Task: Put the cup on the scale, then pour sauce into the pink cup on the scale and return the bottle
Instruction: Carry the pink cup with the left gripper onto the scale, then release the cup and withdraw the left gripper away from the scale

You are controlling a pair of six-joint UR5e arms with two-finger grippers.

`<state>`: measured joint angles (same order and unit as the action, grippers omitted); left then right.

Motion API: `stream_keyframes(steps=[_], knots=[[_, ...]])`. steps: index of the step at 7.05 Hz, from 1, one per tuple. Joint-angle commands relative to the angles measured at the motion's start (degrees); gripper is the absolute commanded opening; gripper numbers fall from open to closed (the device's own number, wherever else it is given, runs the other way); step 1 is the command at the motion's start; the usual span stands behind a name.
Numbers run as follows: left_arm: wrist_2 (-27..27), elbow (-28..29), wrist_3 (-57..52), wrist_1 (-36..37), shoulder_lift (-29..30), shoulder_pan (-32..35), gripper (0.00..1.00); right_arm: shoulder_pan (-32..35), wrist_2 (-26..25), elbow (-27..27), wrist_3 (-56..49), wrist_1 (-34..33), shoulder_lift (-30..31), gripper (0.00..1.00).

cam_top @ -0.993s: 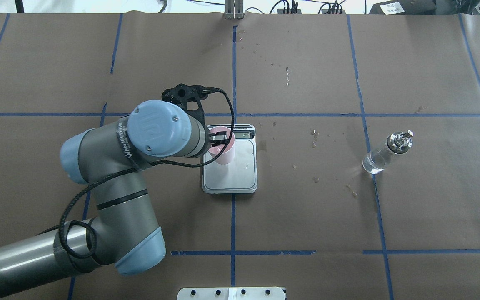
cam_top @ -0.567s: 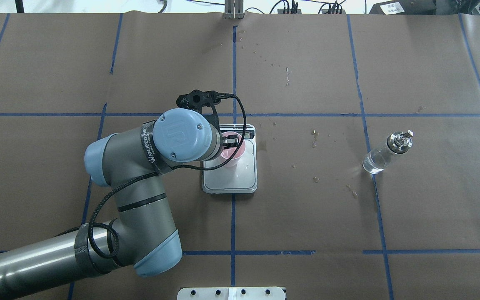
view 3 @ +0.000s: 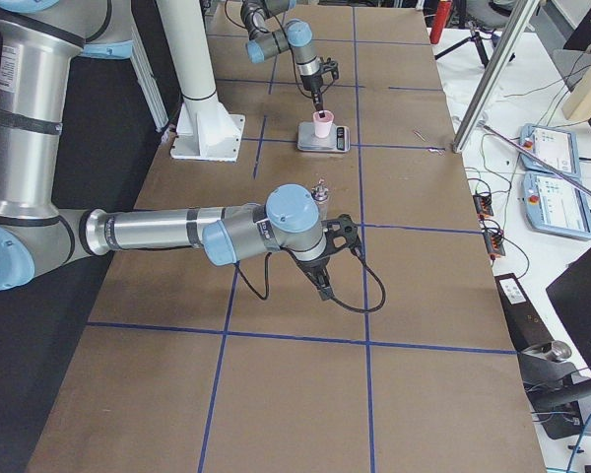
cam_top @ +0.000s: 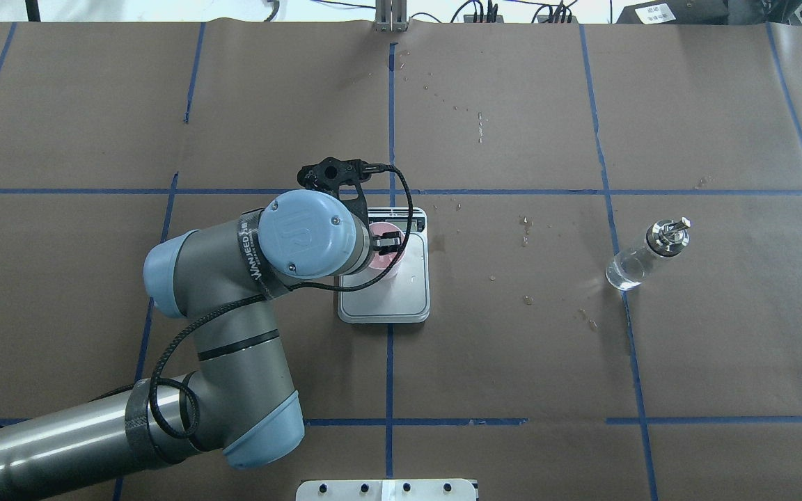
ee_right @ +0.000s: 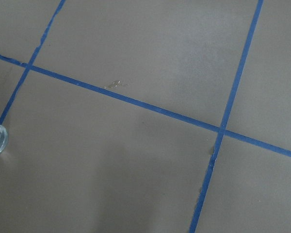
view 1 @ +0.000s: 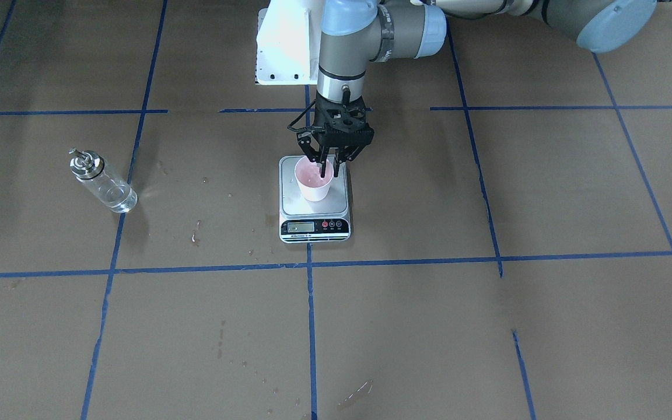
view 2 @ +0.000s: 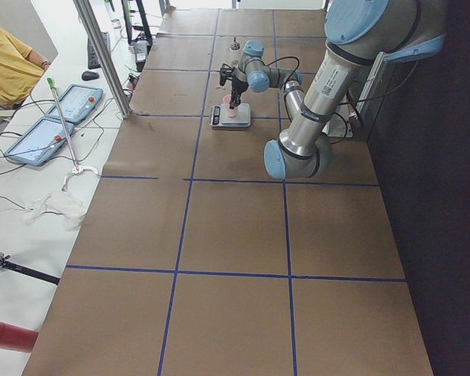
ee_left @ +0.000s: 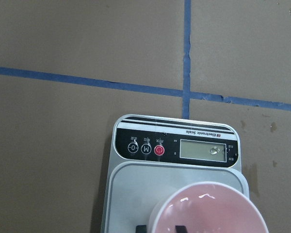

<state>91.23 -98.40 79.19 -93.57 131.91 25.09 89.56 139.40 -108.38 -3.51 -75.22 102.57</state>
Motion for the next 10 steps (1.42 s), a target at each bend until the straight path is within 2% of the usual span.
stream_keyframes(steps=[1,3,4,5,6,8,9,10], knots=[[0.26,-3.87,-4.88,0.84,-1.3,0.48,1.0,0.0,0.0,-0.08,0.0,-0.02,0.0,1.0],[2.27,-16.67,-17.77,6.18,-8.04,4.86,1.0,0.0,0.17,-0.43,-0.09,0.07,-0.35,1.0],[6.03,-22.04,-25.59,8.3,-12.16,9.06,1.0,0.0,0.18,-0.52,0.0,0.07,-0.35,1.0],[7.02,-25.23,-33.58,9.63,-15.77,13.19,1.0,0.0,0.18,-0.61,0.26,0.07,-0.44,1.0],[10.95,-25.52,-41.58,9.9,-18.07,19.24,1.0,0.0,0.18,-0.61,0.44,0.07,-0.61,1.0],[17.38,-24.83,-65.44,10.87,-24.65,34.42,1.0,0.0,0.26,-0.69,0.52,0.07,-0.62,1.0],[22.19,-22.73,-77.66,10.87,-27.73,43.55,1.0,0.0,0.79,-0.87,0.7,0.07,-0.62,1.0],[26.93,-19.32,-85.18,10.87,-31.07,50.86,1.0,0.0,1.23,-1.48,2.44,0.16,-0.7,1.0]])
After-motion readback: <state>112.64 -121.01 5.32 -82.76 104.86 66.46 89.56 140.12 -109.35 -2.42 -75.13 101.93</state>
